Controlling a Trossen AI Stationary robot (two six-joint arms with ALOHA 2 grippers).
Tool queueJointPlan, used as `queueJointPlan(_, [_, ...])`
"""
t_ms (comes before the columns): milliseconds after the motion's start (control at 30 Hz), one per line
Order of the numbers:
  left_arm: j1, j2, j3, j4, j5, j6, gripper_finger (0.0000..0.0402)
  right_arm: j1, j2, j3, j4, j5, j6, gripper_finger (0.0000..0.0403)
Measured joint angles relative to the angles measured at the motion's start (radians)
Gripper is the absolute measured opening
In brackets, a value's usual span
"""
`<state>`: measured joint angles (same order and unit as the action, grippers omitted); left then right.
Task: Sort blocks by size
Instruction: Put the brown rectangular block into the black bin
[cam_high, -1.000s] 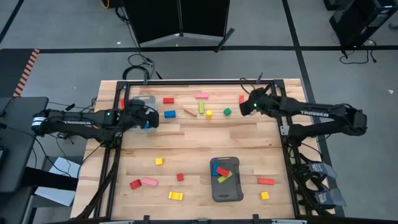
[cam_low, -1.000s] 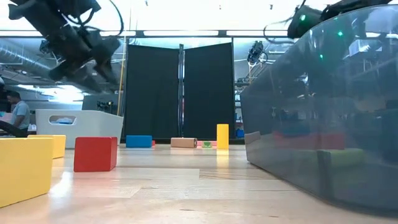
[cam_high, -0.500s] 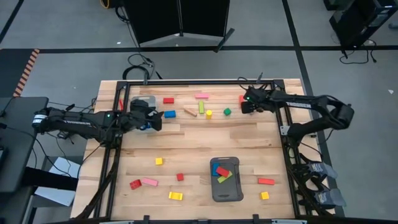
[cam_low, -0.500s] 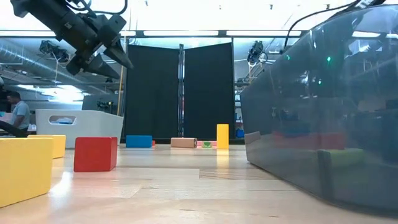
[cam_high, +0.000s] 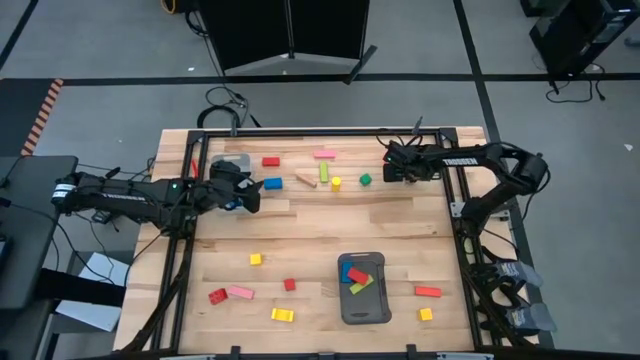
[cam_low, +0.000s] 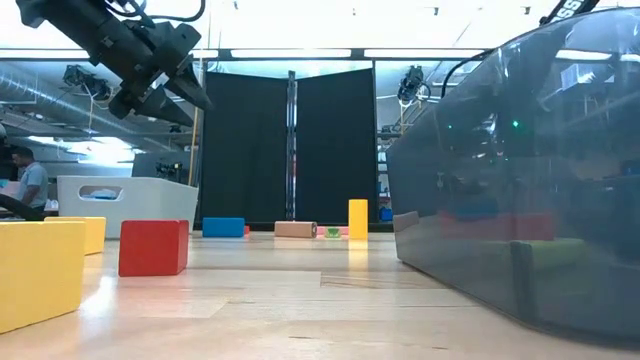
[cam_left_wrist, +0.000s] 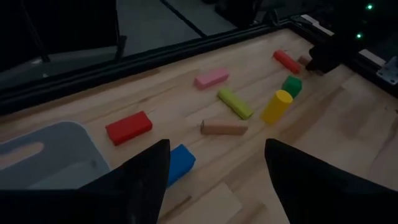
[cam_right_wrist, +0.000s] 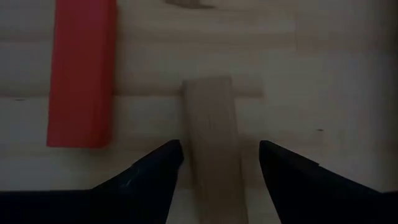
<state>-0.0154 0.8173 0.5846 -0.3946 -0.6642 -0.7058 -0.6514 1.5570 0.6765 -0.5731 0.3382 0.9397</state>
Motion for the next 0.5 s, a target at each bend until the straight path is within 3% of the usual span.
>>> queueJointPlan(167, [0.0,0.0,0.0,0.0,0.008,0.022,0.0269,0.001,-0.01,-0.002,0.005,-0.002,-0.036,0.0207])
queueJointPlan(367, [0.0,0.0,0.0,0.01,0.009,0.022,0.0269,0.014,-0.015,-0.002,-0.008,-0.015,-0.081,0.0119])
queueJointPlan(500, [0.0,0.0,0.0,0.027,0.027,0.017,0.0269,0.017,-0.015,-0.002,-0.019,-0.02,-0.118,0.0111])
